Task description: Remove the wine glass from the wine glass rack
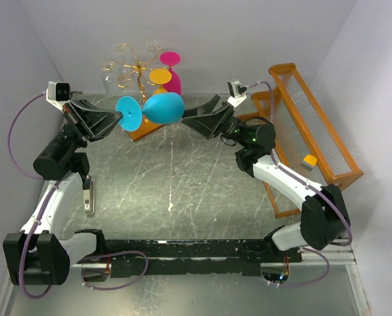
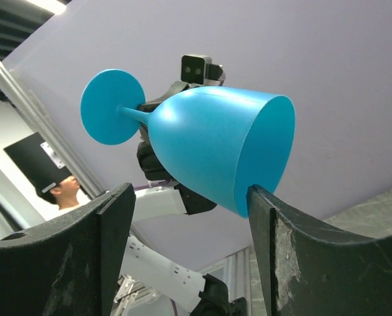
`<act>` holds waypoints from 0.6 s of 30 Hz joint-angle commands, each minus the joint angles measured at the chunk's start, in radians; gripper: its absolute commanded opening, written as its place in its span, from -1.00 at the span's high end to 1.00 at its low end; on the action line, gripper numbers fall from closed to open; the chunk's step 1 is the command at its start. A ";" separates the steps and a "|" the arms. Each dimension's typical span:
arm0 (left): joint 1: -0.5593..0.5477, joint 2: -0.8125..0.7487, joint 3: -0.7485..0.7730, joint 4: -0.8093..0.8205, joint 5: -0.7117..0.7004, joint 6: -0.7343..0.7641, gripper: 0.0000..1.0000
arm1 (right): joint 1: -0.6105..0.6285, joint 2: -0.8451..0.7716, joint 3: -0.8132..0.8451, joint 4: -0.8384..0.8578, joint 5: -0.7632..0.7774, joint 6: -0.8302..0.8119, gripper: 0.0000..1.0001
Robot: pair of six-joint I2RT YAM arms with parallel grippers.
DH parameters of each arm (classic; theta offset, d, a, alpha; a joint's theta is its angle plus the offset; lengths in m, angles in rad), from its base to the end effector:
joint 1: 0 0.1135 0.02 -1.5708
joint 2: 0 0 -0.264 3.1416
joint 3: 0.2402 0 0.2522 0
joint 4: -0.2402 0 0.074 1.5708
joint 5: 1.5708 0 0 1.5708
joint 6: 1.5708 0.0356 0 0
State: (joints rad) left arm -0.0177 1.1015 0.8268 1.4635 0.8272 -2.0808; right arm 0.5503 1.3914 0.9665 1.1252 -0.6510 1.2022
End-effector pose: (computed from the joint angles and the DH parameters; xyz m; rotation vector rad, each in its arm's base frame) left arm 0.1887 -0.0295 0.4313 0.1364 1.0917 -2.0858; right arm 0.2436 0.1748 0.3929 -0.3635 1.1673 1.8487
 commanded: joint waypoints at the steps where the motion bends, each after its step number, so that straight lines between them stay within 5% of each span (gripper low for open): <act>1: -0.014 0.004 0.001 0.343 -0.034 -0.317 0.86 | 0.013 0.035 0.066 0.150 -0.032 0.083 -0.35; 9: -0.022 -0.001 -0.029 0.345 -0.047 -0.321 0.86 | 0.022 0.076 0.076 0.330 -0.031 0.186 0.08; 18: -0.033 -0.017 -0.057 0.317 -0.042 -0.296 0.83 | 0.024 0.067 0.063 0.476 -0.031 0.266 0.81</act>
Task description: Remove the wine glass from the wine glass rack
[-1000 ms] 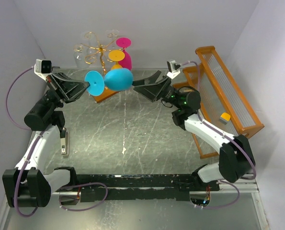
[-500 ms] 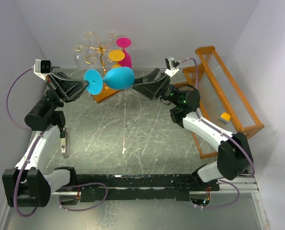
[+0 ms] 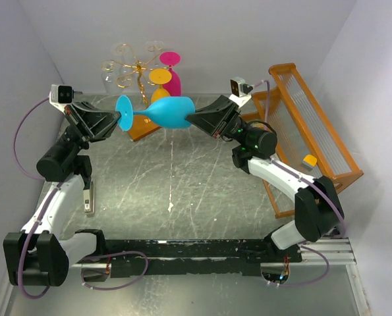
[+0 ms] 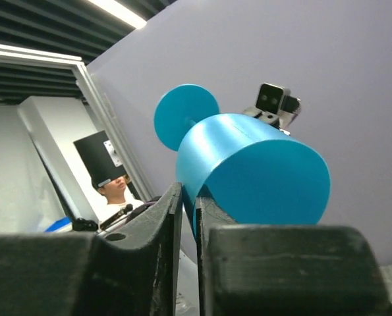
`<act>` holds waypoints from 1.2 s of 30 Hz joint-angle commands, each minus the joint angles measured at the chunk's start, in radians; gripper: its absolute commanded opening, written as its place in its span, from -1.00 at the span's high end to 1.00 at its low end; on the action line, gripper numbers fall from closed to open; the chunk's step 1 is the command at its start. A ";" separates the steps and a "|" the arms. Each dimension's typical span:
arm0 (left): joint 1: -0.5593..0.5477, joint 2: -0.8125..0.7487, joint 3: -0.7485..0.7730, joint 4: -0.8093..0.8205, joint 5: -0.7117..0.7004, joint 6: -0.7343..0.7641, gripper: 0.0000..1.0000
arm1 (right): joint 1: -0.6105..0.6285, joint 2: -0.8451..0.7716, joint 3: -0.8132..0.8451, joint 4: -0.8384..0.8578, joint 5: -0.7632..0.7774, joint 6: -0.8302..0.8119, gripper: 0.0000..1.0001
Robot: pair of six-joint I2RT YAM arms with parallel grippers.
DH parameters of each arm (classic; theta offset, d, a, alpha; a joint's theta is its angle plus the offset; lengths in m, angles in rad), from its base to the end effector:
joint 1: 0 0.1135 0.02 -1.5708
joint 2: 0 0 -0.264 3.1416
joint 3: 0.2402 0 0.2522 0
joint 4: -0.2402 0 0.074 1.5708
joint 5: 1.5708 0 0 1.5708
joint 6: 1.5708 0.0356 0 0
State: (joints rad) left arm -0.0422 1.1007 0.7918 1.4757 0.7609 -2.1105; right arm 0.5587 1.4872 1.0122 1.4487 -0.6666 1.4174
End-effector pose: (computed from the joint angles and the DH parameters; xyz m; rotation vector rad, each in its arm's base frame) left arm 0.1900 -0.0326 0.4233 0.0666 1.0485 -2.1490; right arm 0.2432 0.1780 0.4022 -0.4233 0.9612 2.0260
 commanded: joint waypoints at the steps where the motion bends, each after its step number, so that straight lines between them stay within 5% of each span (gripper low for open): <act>1: -0.010 -0.022 -0.027 0.289 0.026 -0.259 0.81 | 0.015 -0.038 0.014 0.157 -0.015 0.053 0.89; 4: -0.011 -0.038 -0.037 0.246 0.033 -0.222 0.60 | 0.016 -0.057 0.007 0.155 -0.017 0.053 1.00; 12: -0.011 -0.156 -0.111 -0.029 0.097 0.023 -0.96 | -0.006 -0.216 -0.115 -0.014 0.081 -0.066 1.00; 17: -0.011 -0.309 -0.064 -0.752 0.177 0.471 -0.99 | -0.025 -0.402 -0.135 -0.591 0.247 -0.294 1.00; 20: -0.010 -0.383 0.033 -1.352 0.107 0.817 -0.99 | -0.025 -0.479 -0.060 -1.027 0.377 -0.442 1.00; 23: -0.011 -0.405 0.112 -1.711 0.034 0.992 -1.00 | -0.025 -0.512 0.026 -1.354 0.484 -0.564 1.00; 28: -0.011 -0.345 0.222 -1.913 -0.024 1.108 -0.95 | -0.025 -0.467 0.156 -1.757 0.607 -0.730 1.00; 36: -0.010 -0.398 0.170 -1.909 -0.111 1.316 -0.93 | -0.025 -0.368 0.195 -2.032 0.758 -1.070 1.00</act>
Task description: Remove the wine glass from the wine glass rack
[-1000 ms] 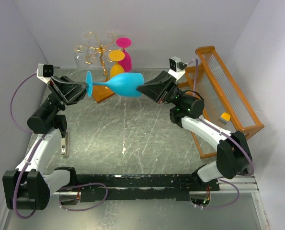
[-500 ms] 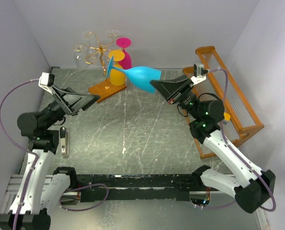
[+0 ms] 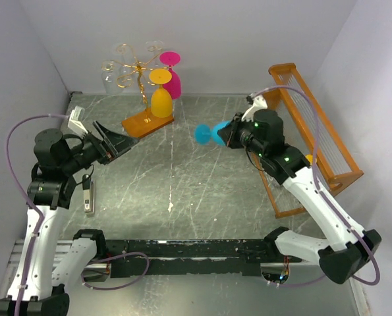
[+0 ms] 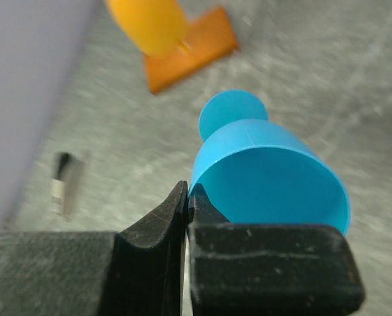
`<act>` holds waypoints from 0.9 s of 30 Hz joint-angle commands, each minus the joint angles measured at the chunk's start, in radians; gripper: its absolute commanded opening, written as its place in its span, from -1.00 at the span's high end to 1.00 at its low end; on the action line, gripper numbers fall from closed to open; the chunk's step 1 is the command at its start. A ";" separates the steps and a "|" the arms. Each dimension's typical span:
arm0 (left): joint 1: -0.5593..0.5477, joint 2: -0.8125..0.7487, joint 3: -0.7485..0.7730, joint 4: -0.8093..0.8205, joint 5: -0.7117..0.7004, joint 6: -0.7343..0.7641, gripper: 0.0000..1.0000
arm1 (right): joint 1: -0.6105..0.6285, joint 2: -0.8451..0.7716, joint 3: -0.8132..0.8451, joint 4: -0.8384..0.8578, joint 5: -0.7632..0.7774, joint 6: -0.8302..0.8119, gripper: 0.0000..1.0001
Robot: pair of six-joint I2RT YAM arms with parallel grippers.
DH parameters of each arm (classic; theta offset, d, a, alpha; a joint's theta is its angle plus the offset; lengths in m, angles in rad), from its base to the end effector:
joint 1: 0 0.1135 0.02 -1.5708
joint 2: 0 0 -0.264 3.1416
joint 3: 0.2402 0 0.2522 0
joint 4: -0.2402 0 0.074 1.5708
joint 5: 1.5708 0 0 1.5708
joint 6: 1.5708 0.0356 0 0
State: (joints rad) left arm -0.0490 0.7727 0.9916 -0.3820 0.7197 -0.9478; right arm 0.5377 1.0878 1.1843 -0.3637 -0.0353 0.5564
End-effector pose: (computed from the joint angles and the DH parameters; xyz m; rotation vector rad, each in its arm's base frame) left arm 0.1552 -0.0311 0.3932 -0.2644 1.8731 -1.3267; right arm 0.2065 0.1246 0.4017 -0.0079 1.9135 0.7883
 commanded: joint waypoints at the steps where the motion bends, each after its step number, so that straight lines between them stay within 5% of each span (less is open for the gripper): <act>1: -0.003 -0.084 -0.036 -0.065 -0.098 0.170 -0.93 | -0.004 0.047 0.033 -0.246 0.166 -0.222 1.00; 8: -0.004 -0.074 0.013 -0.183 -0.095 0.234 -0.90 | -0.006 0.247 0.233 -0.479 0.236 -0.242 1.00; 18: -0.003 -0.106 0.069 -0.334 -0.159 0.301 -0.92 | -0.147 0.542 0.437 -0.573 0.075 -0.305 1.00; 27: -0.003 -0.084 0.094 -0.344 -0.142 0.314 -0.91 | -0.178 0.754 0.628 -0.627 0.090 -0.333 1.00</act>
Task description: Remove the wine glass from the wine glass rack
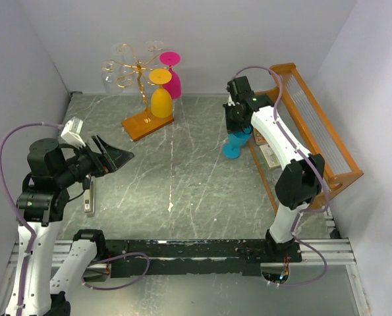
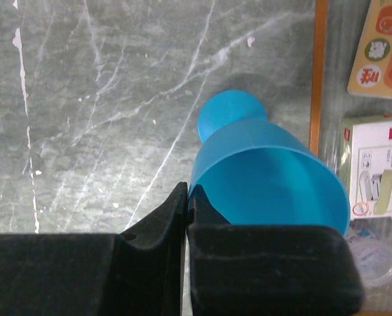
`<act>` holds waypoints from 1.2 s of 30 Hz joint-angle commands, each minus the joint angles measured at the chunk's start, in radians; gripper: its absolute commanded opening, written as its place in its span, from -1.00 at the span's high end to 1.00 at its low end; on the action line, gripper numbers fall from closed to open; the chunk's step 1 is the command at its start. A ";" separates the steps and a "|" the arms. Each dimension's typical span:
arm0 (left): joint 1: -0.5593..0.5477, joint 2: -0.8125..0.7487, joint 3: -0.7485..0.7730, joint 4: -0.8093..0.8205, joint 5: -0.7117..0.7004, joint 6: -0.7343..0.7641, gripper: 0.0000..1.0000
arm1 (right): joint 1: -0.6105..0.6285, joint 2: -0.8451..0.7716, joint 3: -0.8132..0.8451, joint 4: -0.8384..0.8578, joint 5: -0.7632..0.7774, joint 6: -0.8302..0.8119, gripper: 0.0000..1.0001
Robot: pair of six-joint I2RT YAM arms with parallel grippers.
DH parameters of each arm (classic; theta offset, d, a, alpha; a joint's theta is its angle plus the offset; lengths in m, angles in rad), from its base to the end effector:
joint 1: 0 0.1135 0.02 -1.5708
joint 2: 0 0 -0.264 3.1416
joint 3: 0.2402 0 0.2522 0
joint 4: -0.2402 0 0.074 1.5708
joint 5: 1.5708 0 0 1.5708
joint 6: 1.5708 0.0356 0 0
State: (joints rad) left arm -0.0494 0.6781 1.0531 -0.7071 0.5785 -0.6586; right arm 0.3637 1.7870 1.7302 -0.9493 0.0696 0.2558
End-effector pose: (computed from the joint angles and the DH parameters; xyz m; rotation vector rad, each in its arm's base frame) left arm 0.1174 -0.0253 0.3908 -0.1889 1.9713 -1.0195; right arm 0.3590 0.1340 0.3248 -0.1131 2.5772 0.1426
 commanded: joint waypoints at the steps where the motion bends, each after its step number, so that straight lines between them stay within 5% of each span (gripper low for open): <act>1: -0.003 0.012 0.035 -0.018 0.000 0.025 -0.91 | -0.005 0.069 0.092 -0.044 -0.018 -0.037 1.00; 11: -0.003 0.011 0.037 -0.018 -0.006 0.023 -0.91 | -0.005 0.119 0.099 -0.028 -0.002 -0.051 1.00; 25: -0.003 0.013 0.049 -0.030 -0.008 -0.006 -0.91 | 0.010 -0.020 0.108 0.013 -0.036 -0.068 -0.06; 30: -0.003 0.020 0.026 -0.012 -0.005 -0.027 -0.91 | 0.021 -0.242 -0.119 0.222 -0.198 -0.044 -0.40; 36: -0.003 0.062 0.077 -0.051 -0.070 0.002 -0.91 | 0.021 -0.438 -0.421 0.535 -0.428 0.078 -0.48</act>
State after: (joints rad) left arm -0.0494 0.7132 1.0855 -0.7456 0.5587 -0.6701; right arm 0.3836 1.4055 1.4651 -0.6556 -0.1738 0.2459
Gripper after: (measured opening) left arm 0.953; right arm 0.731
